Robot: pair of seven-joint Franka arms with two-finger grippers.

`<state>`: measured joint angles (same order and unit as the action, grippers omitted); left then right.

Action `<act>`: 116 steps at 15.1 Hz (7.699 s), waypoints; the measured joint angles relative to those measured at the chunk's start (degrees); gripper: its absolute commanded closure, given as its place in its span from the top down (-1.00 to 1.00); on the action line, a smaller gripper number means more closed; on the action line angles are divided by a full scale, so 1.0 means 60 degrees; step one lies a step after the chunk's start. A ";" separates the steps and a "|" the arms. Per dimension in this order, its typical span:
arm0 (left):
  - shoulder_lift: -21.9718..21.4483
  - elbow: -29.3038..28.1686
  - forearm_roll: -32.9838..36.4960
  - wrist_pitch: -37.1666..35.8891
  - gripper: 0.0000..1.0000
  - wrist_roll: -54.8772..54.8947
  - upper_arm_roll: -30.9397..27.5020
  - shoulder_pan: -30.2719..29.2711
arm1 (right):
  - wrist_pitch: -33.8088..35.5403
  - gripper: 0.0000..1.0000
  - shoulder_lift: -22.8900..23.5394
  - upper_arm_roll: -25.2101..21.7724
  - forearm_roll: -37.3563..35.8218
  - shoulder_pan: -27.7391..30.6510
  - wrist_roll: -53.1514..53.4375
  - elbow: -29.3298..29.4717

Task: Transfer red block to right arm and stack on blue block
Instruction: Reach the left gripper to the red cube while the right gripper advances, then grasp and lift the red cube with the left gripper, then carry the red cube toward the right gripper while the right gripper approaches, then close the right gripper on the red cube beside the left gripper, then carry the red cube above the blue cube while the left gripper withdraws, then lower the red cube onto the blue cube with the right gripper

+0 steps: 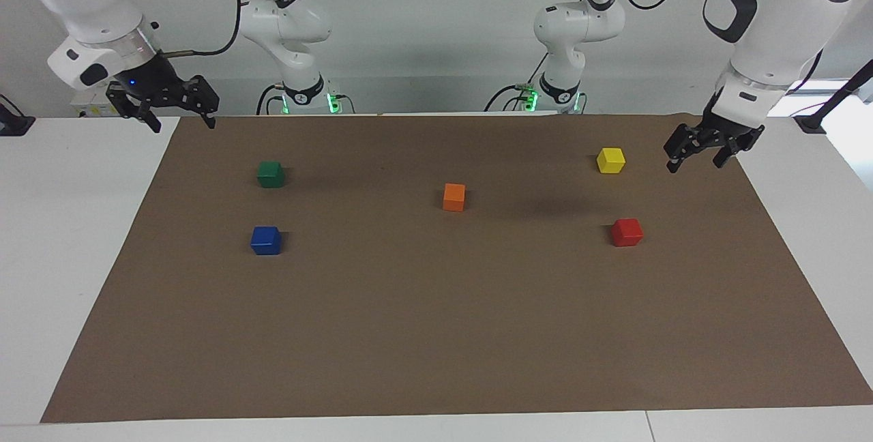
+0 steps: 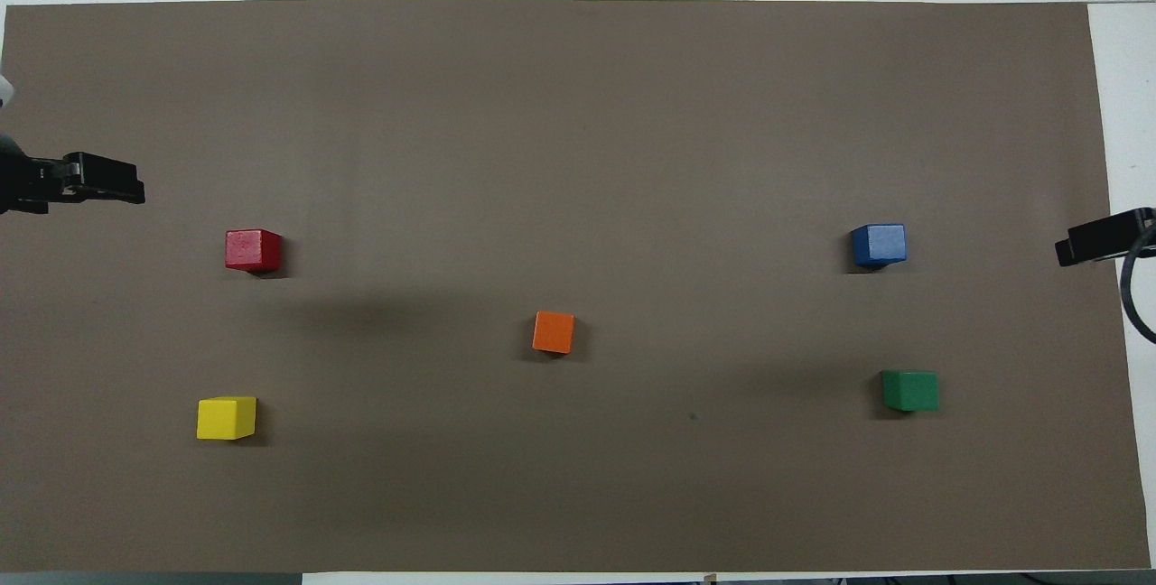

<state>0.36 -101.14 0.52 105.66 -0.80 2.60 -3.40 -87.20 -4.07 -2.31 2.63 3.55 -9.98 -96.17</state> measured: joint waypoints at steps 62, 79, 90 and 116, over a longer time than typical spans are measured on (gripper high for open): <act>-0.1332 -0.1590 -0.6280 0.2419 -1.00 -1.9513 0.2175 0.3088 | 0.3446 1.00 0.4355 0.0911 2.2251 -0.3824 -0.5866 -0.5030; -0.1606 -0.1986 -0.6317 0.2561 1.00 -1.9551 0.2079 0.3116 | 0.3185 -1.00 0.4362 0.0914 2.2320 -0.4066 -0.6152 -0.4905; -0.2426 -0.2243 -0.5740 0.1342 1.00 -1.7106 0.1905 0.0314 | 0.1158 -1.00 0.3610 0.0791 1.9446 -0.2525 -0.5178 -0.4111; -0.0549 -0.0440 0.0678 -0.0942 1.00 -0.0717 0.1893 -0.1570 | -0.1820 -1.00 0.1596 0.0799 0.0025 -0.1182 0.1609 -0.0262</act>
<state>-2.93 -103.78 4.59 100.01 -5.10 13.96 -12.82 -98.12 5.51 2.49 2.78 -3.54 -0.33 -97.74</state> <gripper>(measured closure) 0.000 0.436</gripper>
